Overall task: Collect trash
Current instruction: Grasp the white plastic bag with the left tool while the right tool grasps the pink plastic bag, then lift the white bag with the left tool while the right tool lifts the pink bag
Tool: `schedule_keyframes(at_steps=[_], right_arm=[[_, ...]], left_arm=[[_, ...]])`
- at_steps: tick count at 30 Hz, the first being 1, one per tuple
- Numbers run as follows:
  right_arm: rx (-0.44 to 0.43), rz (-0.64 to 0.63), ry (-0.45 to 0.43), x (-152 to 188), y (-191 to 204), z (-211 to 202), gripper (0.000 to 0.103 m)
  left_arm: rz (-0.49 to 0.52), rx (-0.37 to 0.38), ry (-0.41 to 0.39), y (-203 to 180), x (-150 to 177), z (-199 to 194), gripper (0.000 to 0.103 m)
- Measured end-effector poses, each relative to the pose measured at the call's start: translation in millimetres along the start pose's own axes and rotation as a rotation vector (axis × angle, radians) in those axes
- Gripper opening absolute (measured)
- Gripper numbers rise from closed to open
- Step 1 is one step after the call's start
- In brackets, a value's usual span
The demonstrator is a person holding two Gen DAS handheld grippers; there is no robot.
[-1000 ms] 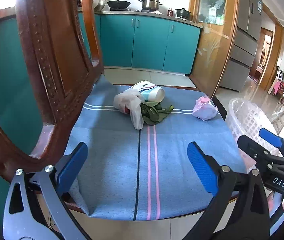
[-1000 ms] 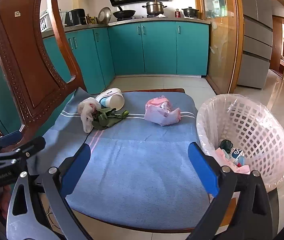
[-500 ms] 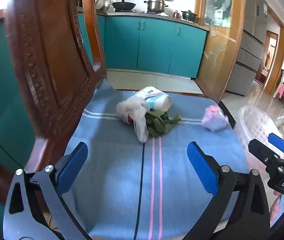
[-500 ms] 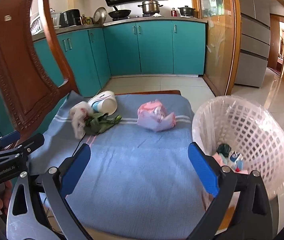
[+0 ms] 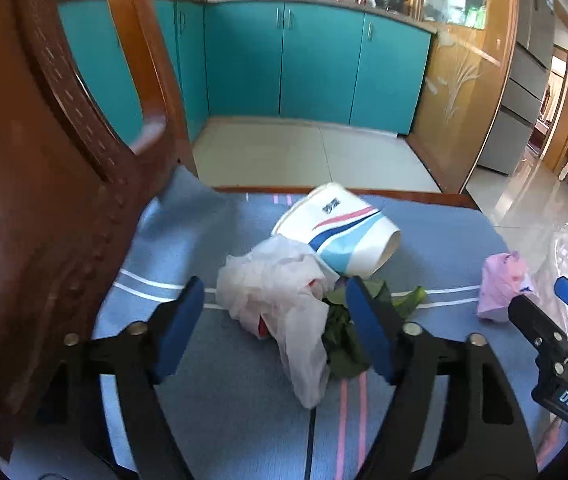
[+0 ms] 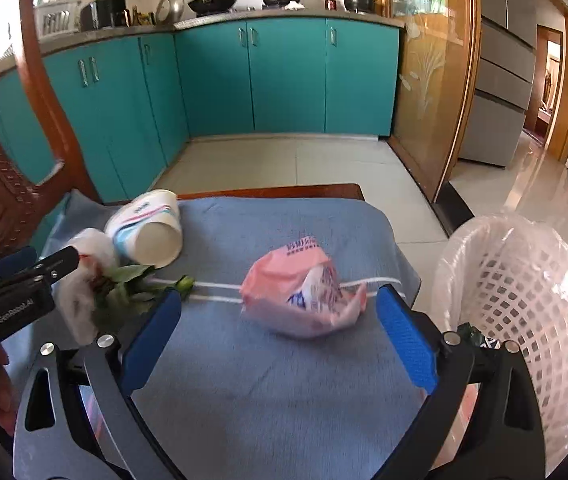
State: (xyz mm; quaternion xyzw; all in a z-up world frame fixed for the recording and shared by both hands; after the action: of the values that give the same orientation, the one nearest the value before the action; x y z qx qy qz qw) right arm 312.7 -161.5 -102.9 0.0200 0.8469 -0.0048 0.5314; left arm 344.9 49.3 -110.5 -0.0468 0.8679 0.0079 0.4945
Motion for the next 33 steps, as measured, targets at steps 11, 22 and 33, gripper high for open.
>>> schedule_keyframes(at_steps=[11, 22, 33], right_arm=[[-0.085, -0.074, 0.064, 11.6, 8.9, 13.0, 0.042], [-0.274, 0.087, -0.085, -26.3, 2.0, -111.8, 0.041], [-0.285, 0.079, -0.122, 4.6, -6.7, -183.9, 0.041]], left_arm=[[0.014, 0.001, 0.013, 12.7, 15.4, -6.6, 0.015], [0.001, 0.074, -0.235, -1.3, -11.5, -173.4, 0.014], [0.059, 0.130, -0.279, -28.6, 26.5, -221.3, 0.015]])
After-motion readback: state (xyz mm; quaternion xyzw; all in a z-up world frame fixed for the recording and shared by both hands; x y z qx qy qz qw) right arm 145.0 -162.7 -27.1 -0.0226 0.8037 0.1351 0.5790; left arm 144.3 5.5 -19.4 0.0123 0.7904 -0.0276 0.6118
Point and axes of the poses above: each gripper's, at about its wrist camera, not at the fingertips, and z roughly the way its jaws point, y to its left, x to its underside, the point moved 7 cm from there along z, roughly the way its jaws point, and after that the axes turned 15 degrees about -y, right-handed, at the moved point
